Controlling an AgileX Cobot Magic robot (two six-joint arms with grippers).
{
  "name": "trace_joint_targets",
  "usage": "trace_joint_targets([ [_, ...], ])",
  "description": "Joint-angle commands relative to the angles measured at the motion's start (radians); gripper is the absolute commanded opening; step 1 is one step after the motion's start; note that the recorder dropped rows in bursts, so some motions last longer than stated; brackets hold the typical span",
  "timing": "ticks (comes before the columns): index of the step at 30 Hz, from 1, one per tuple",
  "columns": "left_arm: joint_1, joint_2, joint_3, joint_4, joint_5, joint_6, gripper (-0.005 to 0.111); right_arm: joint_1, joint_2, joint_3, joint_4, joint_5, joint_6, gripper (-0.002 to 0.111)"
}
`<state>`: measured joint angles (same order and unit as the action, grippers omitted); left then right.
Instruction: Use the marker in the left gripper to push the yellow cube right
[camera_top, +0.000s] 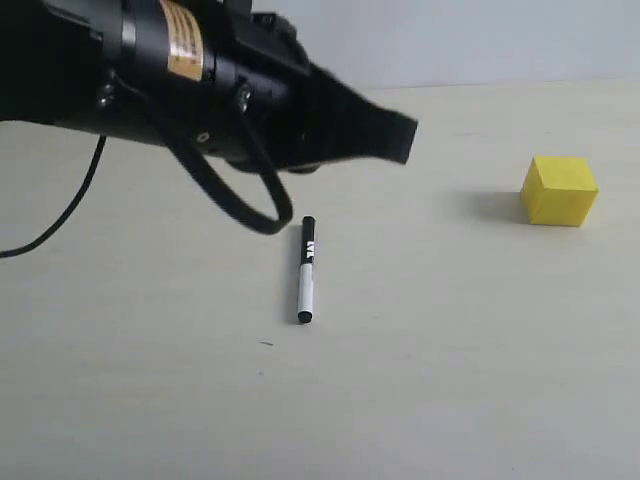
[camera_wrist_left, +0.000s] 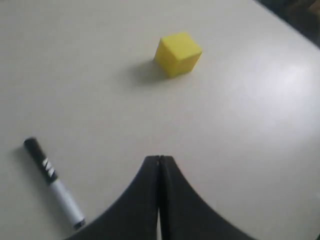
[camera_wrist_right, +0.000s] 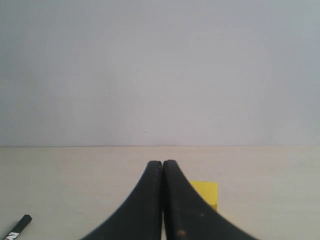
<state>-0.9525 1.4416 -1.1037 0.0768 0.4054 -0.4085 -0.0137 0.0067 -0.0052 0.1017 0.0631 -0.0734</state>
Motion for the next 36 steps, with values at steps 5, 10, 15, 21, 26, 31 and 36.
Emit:
trace_joint_targets([
  [5,0.007,-0.14,0.187,0.03,0.129,-0.03,0.0,-0.003,-0.007,0.005,-0.001,-0.005,-0.003,0.0],
  [10,0.108,-0.463,0.485,0.03,-0.158,-0.143,0.0,-0.003,-0.007,0.005,-0.001,-0.005,-0.003,0.0],
  [15,0.267,-0.809,0.802,0.04,-0.447,-0.138,0.0,-0.003,-0.007,0.005,-0.001,-0.005,-0.003,0.0],
  [21,0.544,-1.2,1.104,0.051,-0.599,0.013,0.0,-0.003,-0.007,0.005,-0.001,-0.005,-0.003,0.0],
  [26,0.698,-1.442,1.104,0.051,-0.432,0.078,0.0,-0.003,-0.007,0.005,-0.001,-0.005,-0.003,0.0],
  [31,0.885,-1.442,1.104,0.051,-0.312,0.098,0.0,-0.003,-0.007,0.005,-0.001,-0.005,-0.003,0.0],
  [36,0.892,-1.442,1.104,0.051,-0.305,0.111,0.0,-0.003,-0.007,0.005,-0.001,-0.005,-0.003,0.0],
])
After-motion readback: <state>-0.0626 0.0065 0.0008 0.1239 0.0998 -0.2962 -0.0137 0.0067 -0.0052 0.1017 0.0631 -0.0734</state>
